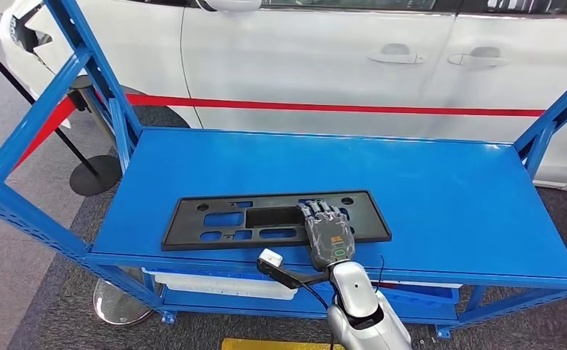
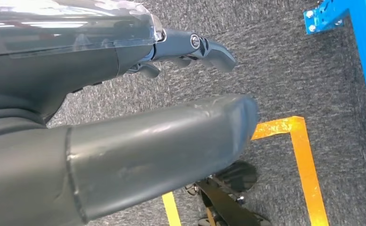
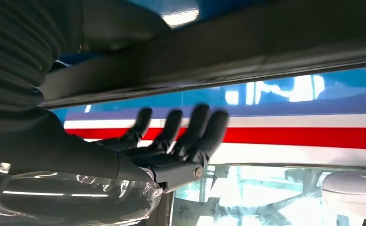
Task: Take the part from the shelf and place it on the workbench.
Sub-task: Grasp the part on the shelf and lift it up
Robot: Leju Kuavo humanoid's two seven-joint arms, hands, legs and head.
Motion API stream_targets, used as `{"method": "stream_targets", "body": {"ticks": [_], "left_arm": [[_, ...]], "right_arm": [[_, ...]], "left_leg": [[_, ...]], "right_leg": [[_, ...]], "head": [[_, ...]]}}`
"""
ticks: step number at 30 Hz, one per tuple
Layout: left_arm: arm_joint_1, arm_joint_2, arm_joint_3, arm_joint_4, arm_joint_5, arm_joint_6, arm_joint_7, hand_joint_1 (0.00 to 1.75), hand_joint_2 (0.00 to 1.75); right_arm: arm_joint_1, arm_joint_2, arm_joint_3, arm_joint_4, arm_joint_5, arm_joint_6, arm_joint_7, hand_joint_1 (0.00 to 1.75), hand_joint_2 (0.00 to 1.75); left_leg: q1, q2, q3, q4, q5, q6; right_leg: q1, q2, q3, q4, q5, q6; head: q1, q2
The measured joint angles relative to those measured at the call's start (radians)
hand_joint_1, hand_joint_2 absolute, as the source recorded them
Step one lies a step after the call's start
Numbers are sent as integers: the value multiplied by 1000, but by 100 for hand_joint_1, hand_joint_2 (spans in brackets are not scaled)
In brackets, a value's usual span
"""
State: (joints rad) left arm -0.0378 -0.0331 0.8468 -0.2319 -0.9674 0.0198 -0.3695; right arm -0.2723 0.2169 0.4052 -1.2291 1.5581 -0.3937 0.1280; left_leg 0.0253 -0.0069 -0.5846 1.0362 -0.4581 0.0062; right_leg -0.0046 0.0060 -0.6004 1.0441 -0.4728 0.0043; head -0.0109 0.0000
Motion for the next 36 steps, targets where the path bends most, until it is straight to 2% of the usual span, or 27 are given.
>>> {"method": "stream_targets", "body": {"ticks": [2,4,5,6,7,9,10,11,14,16,17,19,20,21,22,24,25,26,29,31,32,34,35,36], "left_arm": [[-1,0,2,0,0,0,-1,0,0],[-2,0,3,0,0,0,-1,0,0],[-1,0,3,0,0,0,-1,0,0],[-1,0,3,0,0,0,-1,0,0],[-1,0,3,0,0,0,-1,0,0],[-1,-1,4,0,0,-2,-1,0,0],[-1,-2,4,0,0,-2,-1,0,0],[-1,-3,5,0,-1,-3,-1,0,0],[-2,-4,9,0,-10,-3,-2,0,0],[-2,-4,11,0,-14,-3,-2,0,0],[-2,-4,12,0,-14,-3,-2,0,0],[0,-4,16,0,-14,-3,-2,0,0],[1,-4,19,0,-15,-3,-2,0,0],[2,-5,23,0,-16,-3,-2,0,0],[3,-5,25,0,-17,-3,-2,0,0],[3,-5,30,0,-18,-3,-2,0,0],[3,-5,33,0,-18,-2,-2,0,0],[2,-6,37,0,-19,-2,-2,0,0],[2,-8,49,0,-25,0,-1,0,0],[1,-10,54,0,-29,1,-1,0,0],[1,-11,57,0,-30,2,-1,0,0],[1,-13,66,0,-33,3,-1,0,0],[2,-14,73,0,-34,4,0,0,0],[3,-15,80,0,-36,6,0,0,0]], "right_arm": [[-2,-1,-6,1,1,0,0,171,175],[-2,-3,-11,5,3,0,-1,171,175],[-1,-5,-12,6,4,0,-1,171,175],[0,-6,-12,8,5,0,-2,171,175],[-1,-7,-12,8,6,0,-2,171,175],[-4,-7,-12,9,6,0,-3,170,175],[-5,-7,-13,8,6,0,-4,168,175],[-6,-7,-13,8,5,1,-6,168,175],[-5,-7,-15,6,3,6,-13,167,175],[-4,-6,-16,5,1,8,-17,171,175],[-3,-6,-16,4,0,9,-17,172,175],[1,-6,-18,5,-6,10,-21,175,175],[3,-6,-19,5,-13,9,-25,175,175],[5,-6,-20,5,-22,7,-32,175,175],[7,-6,-22,5,-37,5,-42,175,175],[13,-6,-28,0,-81,0,-69,175,175],[16,-6,-31,-8,-117,-2,-90,175,175],[20,-6,-34,-21,-158,-3,-113,175,175],[37,-1,-37,-65,-261,-3,-163,175,175],[49,3,-38,-91,-322,2,-189,175,175],[57,3,-38,-108,-372,8,-211,175,175],[79,4,-38,-160,-508,24,-268,175,175],[95,4,-35,-196,-584,34,-293,175,175],[112,4,-32,-239,-659,46,-314,175,175]], "left_leg": [[2,2,0,-5,4,12],[1,3,-2,-5,5,17],[0,3,-3,-5,4,18],[0,2,-2,-5,4,18],[0,1,-1,-5,4,17],[-1,-1,3,-5,2,14],[-3,-2,4,-5,1,10],[-4,-2,4,-5,0,5],[-3,-2,6,-8,-1,-15],[-3,0,-4,24,-26,-23],[-2,1,-24,69,-53,-25],[-3,2,-84,201,-117,-29],[-3,2,-109,252,-133,-31],[-2,2,-118,271,-130,-32],[-2,2,-107,249,-108,-32],[-1,3,-42,118,-40,-30],[-2,3,-11,56,-19,-26],[-3,3,8,16,-10,-22],[-4,3,15,-1,-11,-5],[0,3,17,-7,-5,9],[2,4,17,-10,-3,15],[1,5,16,-10,-3,21],[0,5,15,-10,-3,22],[0,5,15,-10,-3,22]], "right_leg": [[-3,-1,-38,81,-50,9],[-5,-1,-103,213,-110,15],[-6,-1,-126,256,-120,17],[-7,-1,-132,266,-111,16],[-7,-1,-117,234,-84,14],[-6,-1,-48,98,-19,5],[-4,-2,-18,38,1,0],[-1,-2,0,0,10,-3],[2,0,9,-23,12,-13],[-2,-2,17,-34,17,-24],[-4,-4,21,-39,18,-30],[-1,-6,23,-39,16,-35],[0,-7,23,-39,15,-36],[1,-6,24,-38,14,-37],[1,-6,26,-36,13,-36],[2,-3,30,-31,7,-32],[4,0,31,-26,3,-28],[6,2,30,-22,0,-23],[10,7,29,-23,0,-10],[9,6,20,2,-20,0],[8,5,2,41,-46,4],[4,2,-59,168,-112,11],[2,2,-87,225,-132,13],[1,1,-101,253,-133,13]], "head": [[5,0],[8,0],[8,0],[8,0],[8,0],[9,0],[8,0],[8,0],[7,0],[5,0],[3,0],[-1,0],[-1,0],[-1,0],[-1,0],[-1,0],[-2,0],[-1,0],[0,0],[2,0],[4,0],[8,0],[9,0],[9,0]]}}
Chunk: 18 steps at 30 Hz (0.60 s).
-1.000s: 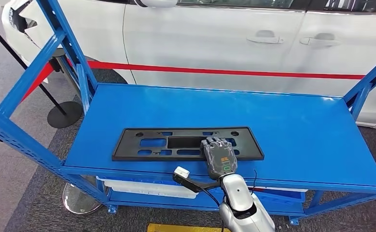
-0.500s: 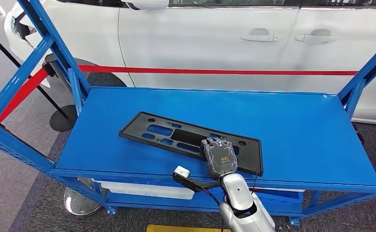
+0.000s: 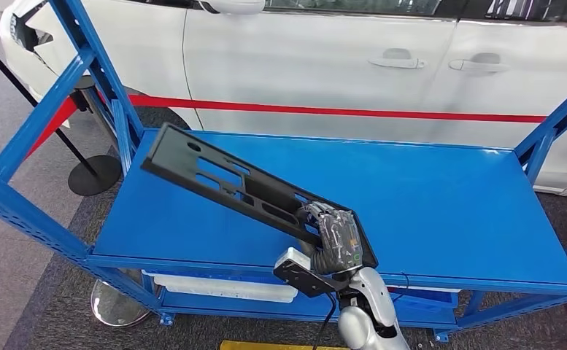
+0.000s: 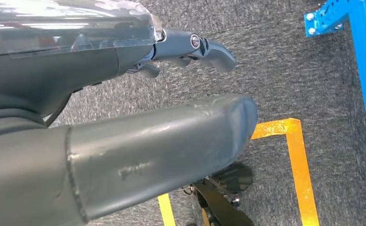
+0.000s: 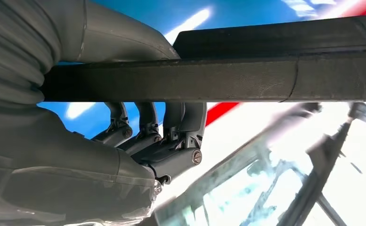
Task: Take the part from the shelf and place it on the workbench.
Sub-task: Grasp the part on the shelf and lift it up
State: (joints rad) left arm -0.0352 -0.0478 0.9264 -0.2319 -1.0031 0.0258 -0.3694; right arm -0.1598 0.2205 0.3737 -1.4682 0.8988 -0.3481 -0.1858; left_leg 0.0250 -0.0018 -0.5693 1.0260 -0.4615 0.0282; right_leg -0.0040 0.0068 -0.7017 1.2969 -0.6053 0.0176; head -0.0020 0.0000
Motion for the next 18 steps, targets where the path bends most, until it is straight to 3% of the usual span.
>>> {"method": "stream_targets", "body": {"ticks": [1,2,3,5,9,10,11,13,14,15,16,18], "left_arm": [[0,-1,7,0,-2,2,1,0,0],[1,-3,14,0,-5,5,2,0,0],[0,-5,20,0,-8,7,4,0,0],[0,-10,31,0,-13,10,6,0,0],[0,-16,53,0,-16,13,10,0,0],[-1,-17,58,0,-16,14,10,0,0],[-1,-18,63,0,-16,15,10,0,0],[-2,-19,73,0,-16,16,10,0,0],[-2,-19,77,0,-16,16,9,0,0],[-1,-20,80,0,-15,16,8,0,0],[-1,-21,84,0,-14,16,8,0,0],[-2,-22,93,0,-14,18,5,0,0]], "right_arm": [[18,0,4,-45,-68,12,-15,175,175],[35,-1,10,-90,-130,24,-28,175,175],[51,-1,16,-135,-189,35,-41,175,175],[79,-3,26,-217,-294,50,-72,175,175],[134,-10,33,-369,-479,76,-140,175,175],[149,-12,33,-400,-516,84,-156,157,175],[164,-14,33,-430,-549,91,-170,113,175],[188,-19,33,-474,-593,103,-187,26,175],[198,-22,32,-488,-612,109,-191,0,175],[209,-25,31,-499,-629,114,-196,0,175],[220,-26,28,-508,-643,117,-201,0,175],[245,-27,20,-525,-664,120,-213,0,175]], "left_leg": [[0,-1,1,0,-1,0],[0,-2,2,0,-1,-1],[-1,-3,4,0,-2,-2],[-4,-5,3,1,-4,-8],[-6,-6,3,0,-7,-33],[-5,-5,-1,13,-18,-38],[-5,-4,-13,44,-39,-42],[-3,-3,-64,157,-100,-48],[-3,-3,-91,216,-124,-52],[-2,-2,-109,253,-132,-55],[-2,-2,-112,258,-122,-56],[-2,-2,-65,159,-57,-56]], "right_leg": [[-1,-1,4,-10,18,-1],[-1,-1,26,-57,51,-4],[-1,-1,60,-128,88,-9],[3,-2,115,-243,128,-18],[6,-3,129,-285,135,-30],[3,-4,133,-291,138,-35],[1,-6,137,-297,140,-41],[0,-8,141,-301,139,-48],[1,-8,141,-300,138,-51],[2,-8,142,-299,137,-52],[2,-7,143,-298,136,-52],[1,-6,146,-292,130,-48]], "head": [[0,0],[0,0],[0,0],[0,0],[-1,0],[-3,0],[-5,0],[-9,0],[-9,0],[-9,0],[-9,0],[-10,0]]}}
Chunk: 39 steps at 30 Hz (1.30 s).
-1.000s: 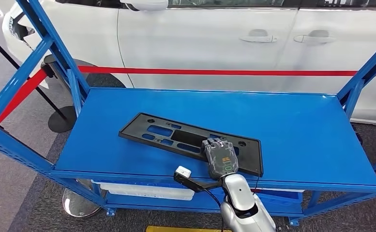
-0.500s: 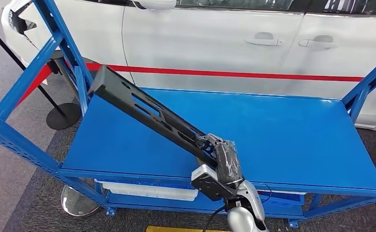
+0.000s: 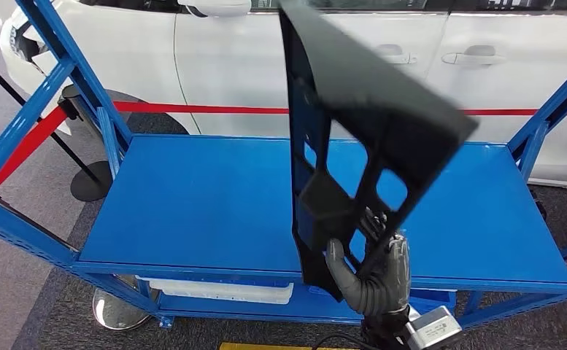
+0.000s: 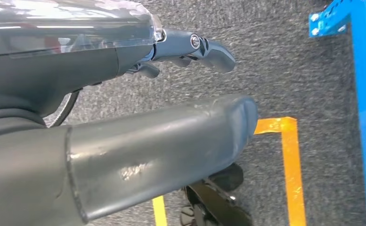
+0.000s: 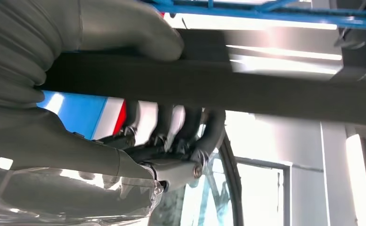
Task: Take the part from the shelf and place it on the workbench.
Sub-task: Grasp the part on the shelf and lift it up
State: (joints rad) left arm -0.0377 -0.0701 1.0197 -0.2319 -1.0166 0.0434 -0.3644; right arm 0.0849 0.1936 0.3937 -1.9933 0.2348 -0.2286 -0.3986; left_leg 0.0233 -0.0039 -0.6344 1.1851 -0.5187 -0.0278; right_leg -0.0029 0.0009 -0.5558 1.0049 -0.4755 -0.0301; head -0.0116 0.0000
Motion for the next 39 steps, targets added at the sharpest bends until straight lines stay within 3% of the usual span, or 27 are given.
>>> {"method": "stream_targets", "body": {"ticks": [2,3,7,9,11,12,14,17,19,20,21,23,24,25,27,28,29,30,32,34,37,39], "left_arm": [[-3,-2,10,0,1,2,-4,0,0],[-3,-3,15,0,2,5,-8,0,0],[1,-17,43,0,18,20,-16,0,0],[-1,-26,56,0,22,27,-16,0,0],[-1,-33,69,0,23,33,-16,0,0],[-1,-35,74,0,24,35,-16,0,0],[-1,-36,78,0,25,36,-16,0,0],[-1,-37,79,0,25,36,-16,0,0],[-1,-40,83,0,27,39,-16,0,0],[0,-44,88,0,28,41,-16,0,0],[1,-49,96,0,29,43,-16,0,0],[1,-60,113,0,25,43,-17,0,0],[2,-64,120,0,23,43,-17,0,0],[2,-65,123,0,20,43,-17,0,0],[2,-66,128,0,17,43,-18,0,0],[3,-66,129,0,15,43,-18,0,0],[4,-66,130,0,13,43,-18,0,0],[4,-66,131,0,11,42,-18,0,0],[4,-66,133,0,8,42,-19,0,0],[2,-67,136,0,4,42,-21,0,0],[3,-68,142,0,1,41,-20,0,0],[4,-72,146,-1,1,41,-17,0,0]], "right_arm": [[31,1,-12,-14,-18,11,-17,0,175],[50,2,-19,-20,-24,21,-29,0,175],[137,16,-51,-31,-19,70,-76,0,175],[174,24,-71,-31,-8,91,-90,0,175],[212,34,-95,-30,8,112,-111,0,175],[227,39,-104,-30,15,119,-122,0,175],[243,43,-112,-29,21,125,-133,0,175],[244,43,-113,-29,22,125,-133,0,175],[265,50,-123,-24,25,137,-154,0,175],[285,58,-132,-19,27,150,-174,0,175],[319,76,-154,-12,28,169,-199,0,175],[382,114,-201,-2,29,191,-223,87,175],[405,131,-223,1,27,194,-223,131,175],[414,138,-234,1,22,195,-216,175,175],[423,145,-248,1,-1,216,-205,175,175],[427,146,-254,2,-16,235,-201,175,175],[431,148,-259,3,-30,252,-197,175,175],[433,149,-264,4,-40,265,-194,175,175],[437,151,-272,6,-52,277,-190,175,175],[441,153,-278,7,-64,280,-186,175,175],[445,155,-285,8,-86,280,-183,175,175],[449,156,-291,8,-93,279,-182,175,175]], "left_leg": [[-2,-1,56,-116,41,8],[-4,-2,69,-143,45,13],[-3,-3,74,-159,46,40],[0,-1,75,-164,49,51],[0,1,74,-164,49,56],[-1,1,74,-164,48,56],[-1,2,74,-164,48,56],[-1,2,74,-164,48,56],[0,1,75,-164,47,56],[0,0,76,-164,46,55],[-2,-1,79,-164,44,48],[-1,-1,83,-154,30,24],[-1,-1,75,-130,10,12],[0,0,58,-88,-18,7],[0,0,-1,45,-88,3],[0,0,-25,98,-107,3],[0,0,-35,122,-107,3],[-1,0,-26,104,-86,6],[-3,0,36,-25,-18,17],[-9,1,87,-134,20,28],[-14,0,95,-160,26,38],[-9,2,99,-172,34,50]], "right_leg": [[3,0,0,10,-9,9],[5,0,-2,14,-11,14],[5,0,-5,26,-24,33],[1,0,-38,99,-71,44],[-3,0,-102,228,-133,51],[-4,0,-126,277,-151,54],[-5,0,-145,314,-160,55],[-5,0,-146,315,-160,55],[-8,0,-141,302,-142,56],[-10,0,-121,261,-114,55],[-10,0,-85,186,-78,51],[-9,1,-16,45,-22,28],[-8,2,2,8,-13,15],[-9,1,3,5,-11,6],[-5,-1,2,6,-12,0],[-2,-2,2,7,-12,-1],[0,-2,2,9,-13,-2],[2,-1,3,10,-14,-3],[5,0,6,13,-18,-3],[9,0,7,18,-21,4],[9,-1,6,17,-21,18],[8,0,-1,36,-38,30]], "head": [[0,0],[0,0],[2,0],[6,0],[9,0],[9,0],[9,0],[9,0],[9,0],[9,0],[9,0],[7,0],[5,0],[3,0],[0,0],[0,0],[0,0],[0,0],[-1,0],[0,0],[0,0],[2,0]]}}
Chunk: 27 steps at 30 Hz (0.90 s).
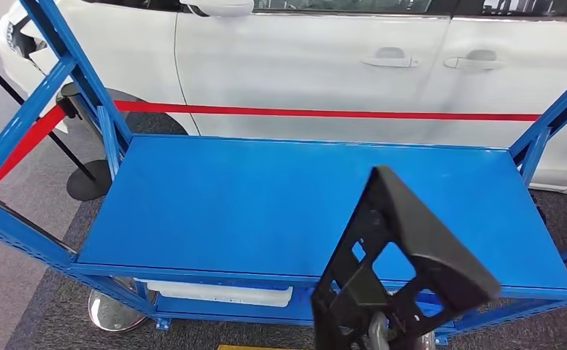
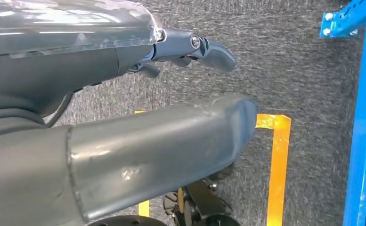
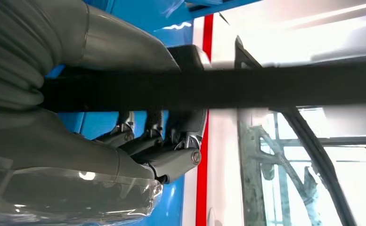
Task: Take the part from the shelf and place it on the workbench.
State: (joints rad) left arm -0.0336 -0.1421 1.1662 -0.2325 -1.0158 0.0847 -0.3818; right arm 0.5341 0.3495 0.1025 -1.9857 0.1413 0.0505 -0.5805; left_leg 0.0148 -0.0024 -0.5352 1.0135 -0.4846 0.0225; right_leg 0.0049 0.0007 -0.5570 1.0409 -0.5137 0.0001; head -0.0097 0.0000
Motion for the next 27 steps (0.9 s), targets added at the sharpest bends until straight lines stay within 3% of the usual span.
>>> {"method": "stream_targets", "body": {"ticks": [3,4,5,6,7,8,10,11,15,17,19,20,21,22,24,25,27], "left_arm": [[-1,-4,5,0,0,0,1,0,0],[-1,-4,6,0,0,0,2,0,0],[0,-5,7,0,0,0,2,0,0],[0,-6,7,0,0,0,3,0,0],[-1,-8,8,0,0,0,3,0,0],[-1,-10,8,0,0,0,4,0,0],[-2,-13,9,0,0,0,4,0,0],[-2,-14,9,0,0,0,4,0,0],[-4,-16,12,0,0,-2,5,0,0],[-4,-17,13,0,0,-2,5,0,0],[-4,-18,13,0,0,-2,6,0,0],[-3,-18,14,0,-1,-2,7,0,0],[-2,-18,14,0,-1,-2,8,0,0],[-2,-18,14,0,-1,-2,9,0,0],[-3,-18,14,0,-2,-2,10,0,0],[-4,-18,14,0,-3,-3,10,0,0],[-5,-19,14,0,-4,-5,11,0,0]], "right_arm": [[6,0,-8,0,-6,-1,1,175,175],[6,0,-10,0,-8,0,1,175,175],[7,0,-12,0,-9,0,2,175,175],[8,0,-14,0,-10,1,2,175,175],[9,0,-14,0,-11,2,3,175,175],[9,0,-15,0,-11,3,4,175,175],[9,0,-15,0,-12,6,5,175,175],[9,0,-15,0,-12,8,6,175,175],[10,1,-16,0,-14,12,8,175,175],[10,2,-17,0,-16,13,8,175,175],[11,3,-17,0,-16,14,8,175,175],[11,3,-18,0,-16,15,8,175,175],[11,3,-18,0,-17,17,8,175,175],[11,3,-19,0,-18,19,8,175,175],[11,3,-21,0,-20,23,9,175,175],[11,3,-22,0,-21,25,9,175,175],[10,3,-24,0,-23,29,9,175,175]], "left_leg": [[4,3,-1,-8,7,10],[4,4,-1,-7,7,10],[4,4,-1,-7,6,9],[4,4,0,-7,6,8],[5,3,2,-6,5,6],[5,2,4,-5,3,4],[2,0,6,-1,-3,-7],[1,0,6,0,-4,-14],[4,0,2,12,-18,-37],[6,1,-35,98,-72,-44],[6,0,-97,233,-135,-47],[6,0,-118,278,-146,-48],[6,0,-121,285,-136,-47],[6,0,-106,252,-108,-44],[4,1,-45,120,-38,-35],[2,0,-21,63,-18,-30],[-3,-1,-5,17,-12,-24]], "right_leg": [[-7,0,-73,155,-89,14],[-11,0,-102,212,-109,18],[-14,0,-118,243,-111,21],[-18,0,-117,238,-94,23],[-21,0,-96,194,-60,24],[-24,-1,-62,126,-23,24],[-23,0,-8,11,17,19],[-20,1,4,-15,22,15],[-19,3,6,-28,25,-10],[-21,0,7,-33,27,-21],[-16,-2,7,-32,25,-27],[-14,-2,8,-31,25,-28],[-12,-2,9,-30,24,-29],[-11,-2,11,-29,22,-29],[-7,0,14,-25,18,-27],[-5,0,14,-21,16,-24],[-3,1,11,-19,14,-15]], "head": [[6,0],[6,0],[6,0],[6,0],[7,0],[7,0],[7,0],[6,0],[4,0],[0,0],[-3,0],[-3,0],[-3,0],[-3,0],[-3,0],[-3,0],[-3,0]]}}
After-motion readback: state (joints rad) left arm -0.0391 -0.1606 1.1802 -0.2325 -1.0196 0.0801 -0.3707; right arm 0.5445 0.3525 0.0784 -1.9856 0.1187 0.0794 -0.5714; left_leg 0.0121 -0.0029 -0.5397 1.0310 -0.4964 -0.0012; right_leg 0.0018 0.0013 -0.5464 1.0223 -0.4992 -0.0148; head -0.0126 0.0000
